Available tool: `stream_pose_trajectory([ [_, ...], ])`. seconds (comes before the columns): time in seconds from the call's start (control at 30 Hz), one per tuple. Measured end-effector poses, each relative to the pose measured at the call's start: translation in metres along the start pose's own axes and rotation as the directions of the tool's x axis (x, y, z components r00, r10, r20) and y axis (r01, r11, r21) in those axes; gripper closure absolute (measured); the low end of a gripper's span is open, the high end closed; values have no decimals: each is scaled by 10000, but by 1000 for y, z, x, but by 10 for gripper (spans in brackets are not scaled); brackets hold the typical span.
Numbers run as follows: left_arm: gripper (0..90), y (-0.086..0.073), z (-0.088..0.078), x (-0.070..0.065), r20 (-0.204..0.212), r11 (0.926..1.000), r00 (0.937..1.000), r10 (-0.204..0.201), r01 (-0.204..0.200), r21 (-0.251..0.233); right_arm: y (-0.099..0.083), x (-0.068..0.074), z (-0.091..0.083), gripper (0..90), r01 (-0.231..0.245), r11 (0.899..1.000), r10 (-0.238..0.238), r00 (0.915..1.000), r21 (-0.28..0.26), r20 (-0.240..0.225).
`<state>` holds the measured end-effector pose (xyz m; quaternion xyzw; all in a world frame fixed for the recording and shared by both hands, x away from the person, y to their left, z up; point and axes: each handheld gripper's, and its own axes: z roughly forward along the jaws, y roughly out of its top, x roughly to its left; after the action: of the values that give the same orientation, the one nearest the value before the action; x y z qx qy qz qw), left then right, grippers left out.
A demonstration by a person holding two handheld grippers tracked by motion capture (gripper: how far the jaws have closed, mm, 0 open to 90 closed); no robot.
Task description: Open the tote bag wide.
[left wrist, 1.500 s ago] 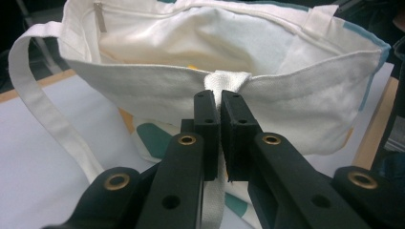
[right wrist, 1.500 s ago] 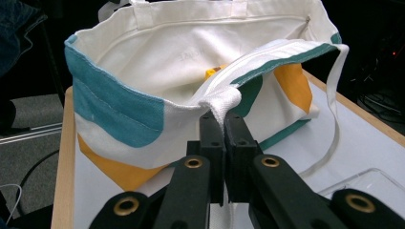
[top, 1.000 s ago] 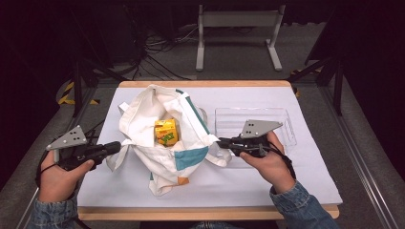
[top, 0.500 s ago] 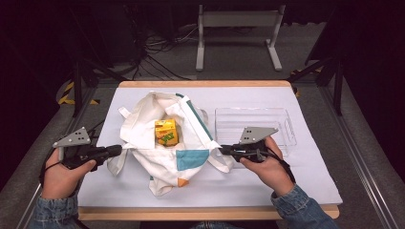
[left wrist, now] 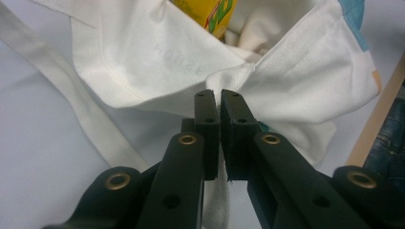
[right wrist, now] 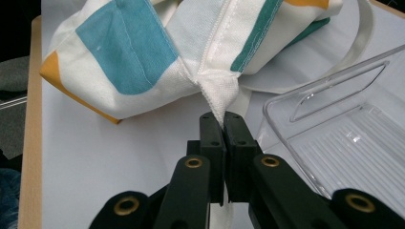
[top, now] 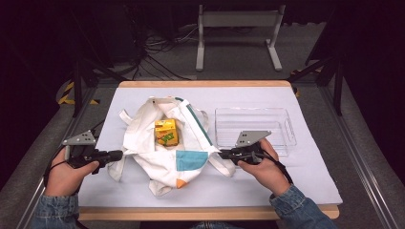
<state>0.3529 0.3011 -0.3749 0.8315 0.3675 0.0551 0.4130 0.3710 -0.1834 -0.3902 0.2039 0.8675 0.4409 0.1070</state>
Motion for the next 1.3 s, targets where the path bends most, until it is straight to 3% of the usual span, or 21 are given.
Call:
stream_pose_trajectory([
  [0.57, 864, -11, 17, 14, -123, 9968, 9986, -506, 513, 612, -16, -4, 24, 878, -301, 9961, 322, 9992, 830, -234],
  [1.03, 865, -18, 26, 23, -14, 9915, 9955, -947, 945, 890, -24, -7, 34, 878, -437, 9921, 480, 9983, 1172, -337],
  [1.3, 830, -16, 24, 20, 124, 9941, 9970, -758, 746, 785, -22, -5, 31, 875, -373, 9926, 410, 9987, 1159, -300],
])
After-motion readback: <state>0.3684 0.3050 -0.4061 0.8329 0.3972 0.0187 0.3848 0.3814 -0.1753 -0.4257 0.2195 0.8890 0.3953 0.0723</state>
